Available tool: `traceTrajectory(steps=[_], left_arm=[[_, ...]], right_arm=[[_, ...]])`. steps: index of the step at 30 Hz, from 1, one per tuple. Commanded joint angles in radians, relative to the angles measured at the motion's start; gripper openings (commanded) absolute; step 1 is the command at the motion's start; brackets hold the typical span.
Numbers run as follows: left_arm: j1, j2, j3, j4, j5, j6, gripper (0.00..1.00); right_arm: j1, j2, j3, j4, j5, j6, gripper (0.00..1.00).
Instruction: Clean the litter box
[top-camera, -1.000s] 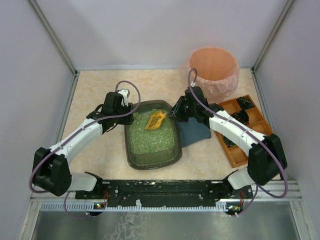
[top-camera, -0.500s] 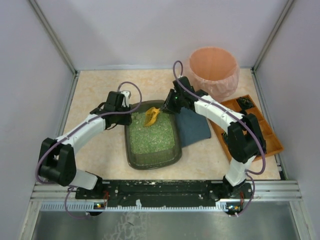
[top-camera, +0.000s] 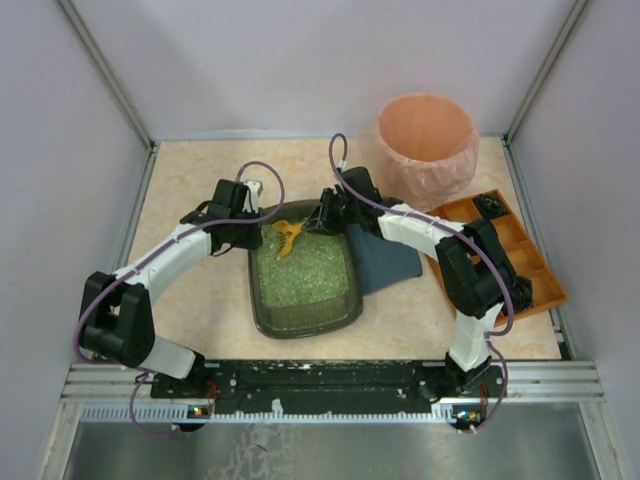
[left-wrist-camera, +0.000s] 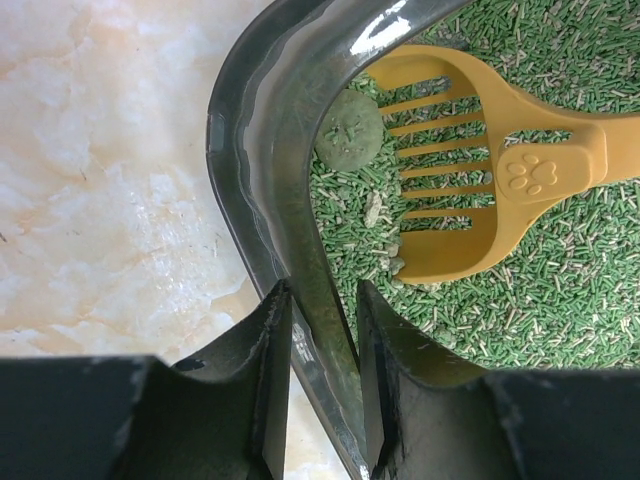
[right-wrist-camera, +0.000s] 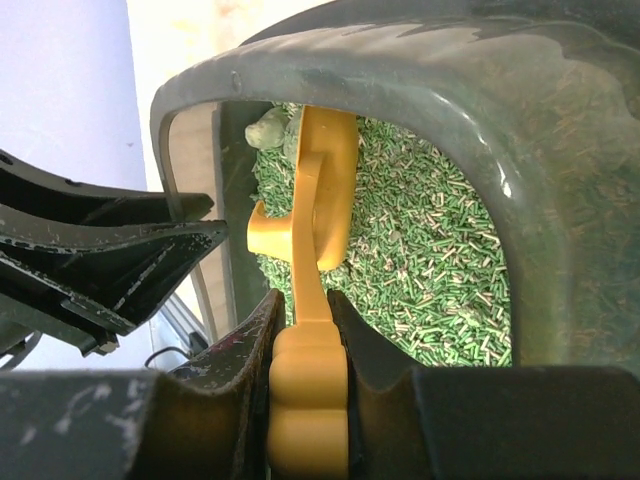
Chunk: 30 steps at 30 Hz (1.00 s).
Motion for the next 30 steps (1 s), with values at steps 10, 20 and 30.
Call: traceTrajectory(steps=[10,20,30], left_arm=[[-0.007,-0.116,-0.033,0.053,0.003,-0.001,0.45],[-0.007,-0.29,-0.12,0.13,-0.113,-0.012,0.5],[-0.006,-0.283,-0.112,0.116,-0.129,-0.006,0.51]], right_arm=[[0.056,-0.139,-0.269,0.244,0.001,0.088,0.0],[0.036,-0.268,-0.431,0.471,0.03,0.199,0.0],[0.001,-0.382,-0.556,0.572,0.027,0.235,0.0]])
